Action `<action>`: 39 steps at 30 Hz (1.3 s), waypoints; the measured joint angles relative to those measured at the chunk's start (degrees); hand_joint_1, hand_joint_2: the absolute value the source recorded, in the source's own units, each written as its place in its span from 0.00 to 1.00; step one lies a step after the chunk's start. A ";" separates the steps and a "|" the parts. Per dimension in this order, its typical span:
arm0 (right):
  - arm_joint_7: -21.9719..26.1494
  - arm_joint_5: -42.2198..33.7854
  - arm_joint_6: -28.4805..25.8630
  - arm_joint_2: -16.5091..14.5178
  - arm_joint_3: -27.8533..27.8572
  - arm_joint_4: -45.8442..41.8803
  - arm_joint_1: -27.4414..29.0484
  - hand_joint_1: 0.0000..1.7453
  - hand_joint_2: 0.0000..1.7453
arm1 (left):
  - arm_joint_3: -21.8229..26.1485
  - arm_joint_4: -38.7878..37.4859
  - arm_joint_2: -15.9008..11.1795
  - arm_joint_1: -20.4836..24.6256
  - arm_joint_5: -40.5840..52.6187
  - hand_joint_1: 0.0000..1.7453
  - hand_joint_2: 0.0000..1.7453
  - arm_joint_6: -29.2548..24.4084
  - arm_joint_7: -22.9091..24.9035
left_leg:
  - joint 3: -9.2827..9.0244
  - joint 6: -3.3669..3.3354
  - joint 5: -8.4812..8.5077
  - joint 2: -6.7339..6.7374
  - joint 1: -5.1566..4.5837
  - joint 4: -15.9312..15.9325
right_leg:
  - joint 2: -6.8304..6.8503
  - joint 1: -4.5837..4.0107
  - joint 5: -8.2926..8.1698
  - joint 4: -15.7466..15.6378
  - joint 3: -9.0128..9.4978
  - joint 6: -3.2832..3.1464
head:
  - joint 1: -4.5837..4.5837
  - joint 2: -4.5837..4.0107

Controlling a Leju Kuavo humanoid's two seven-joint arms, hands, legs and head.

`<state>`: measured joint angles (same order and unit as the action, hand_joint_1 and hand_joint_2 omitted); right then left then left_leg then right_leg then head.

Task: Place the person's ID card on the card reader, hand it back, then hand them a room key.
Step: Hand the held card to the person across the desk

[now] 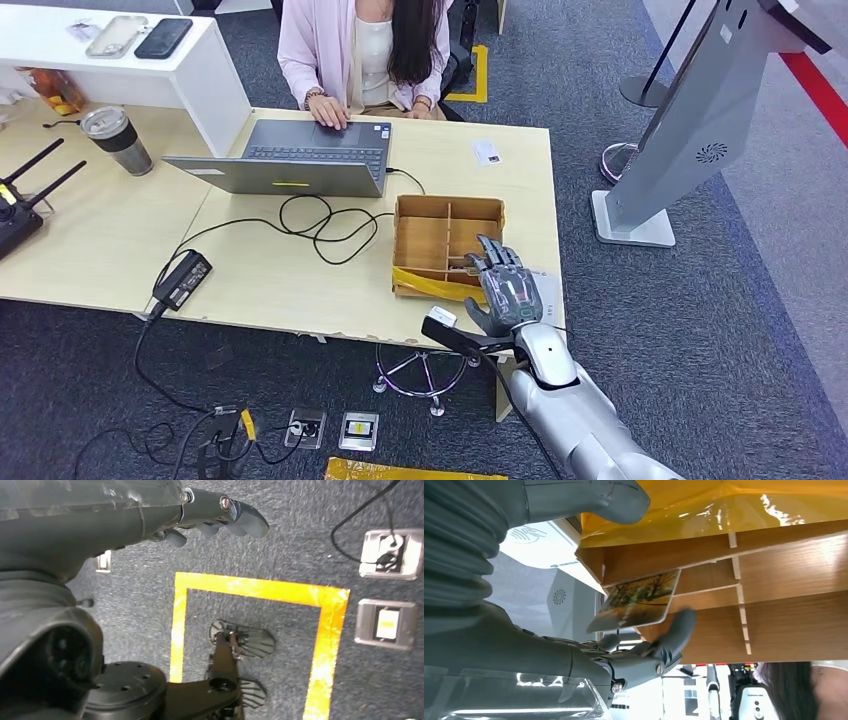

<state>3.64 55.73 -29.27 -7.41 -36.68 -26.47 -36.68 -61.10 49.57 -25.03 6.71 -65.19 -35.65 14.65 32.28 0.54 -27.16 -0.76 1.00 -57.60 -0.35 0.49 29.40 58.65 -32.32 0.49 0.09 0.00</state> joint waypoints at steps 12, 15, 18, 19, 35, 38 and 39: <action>0.51 -1.49 -0.19 1.10 0.02 0.00 0.22 1.00 1.00 | -2.16 6.72 -3.13 -0.22 1.85 0.00 0.00 -0.08 3.34 | -0.01 0.00 0.00 0.01 0.00 0.00 | -0.02 0.00 0.00 0.00 0.02 0.00 | -0.01 0.00; 0.56 -1.76 -0.25 1.28 0.02 0.00 0.30 1.00 1.00 | -2.17 7.73 -3.68 -0.40 2.00 0.00 0.00 -0.08 3.72 | -0.02 0.00 0.00 0.01 0.00 0.00 | -0.02 0.00 0.00 0.00 0.02 0.00 | -0.01 0.00; 0.57 -2.05 -0.29 1.40 0.02 0.00 0.39 1.00 1.00 | -2.17 8.48 -4.16 -0.56 2.03 0.00 0.00 -0.08 3.86 | -0.03 0.00 0.00 0.01 0.00 0.00 | -0.02 0.00 0.00 0.00 0.03 0.00 | 0.00 0.00; 0.57 -2.15 -0.30 1.44 0.02 0.00 0.42 1.00 1.00 | -2.17 8.75 -4.31 -0.63 2.03 0.00 0.00 -0.09 3.87 | -0.04 0.00 0.00 0.01 0.00 0.00 | -0.02 0.00 0.00 0.00 0.03 0.00 | 0.00 0.00; 1.40 -3.45 -1.13 1.98 0.01 -0.52 0.48 1.00 1.00 | -2.13 11.63 -6.08 -1.18 1.68 0.00 0.00 -0.10 4.28 | -0.05 0.00 0.00 0.01 -0.01 0.00 | -0.02 0.01 -0.01 0.00 0.06 0.00 | 0.00 0.00; 1.68 -3.37 -0.74 2.52 0.04 -2.70 0.24 1.00 1.00 | -2.13 12.06 -6.46 -1.25 0.95 0.00 0.00 -0.10 4.13 | -0.04 0.00 0.00 0.01 -0.01 0.00 | -0.02 0.01 -0.02 0.01 0.06 0.00 | 0.00 0.00; 1.59 -3.09 -0.23 2.76 0.06 -3.95 0.00 1.00 1.00 | -2.15 12.18 -6.62 -1.26 0.66 0.00 0.00 -0.10 3.93 | -0.04 0.00 0.01 0.02 -0.01 0.00 | -0.03 0.01 -0.03 0.01 0.05 -0.01 | -0.01 0.00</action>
<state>5.23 52.64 -29.50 -4.65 -36.62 -30.42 -36.68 -63.25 61.75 -31.65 5.45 -64.54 -35.76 18.57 32.24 0.54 -27.16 -0.73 1.00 -57.60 -0.38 0.49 29.38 58.66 -32.28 0.48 0.09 0.00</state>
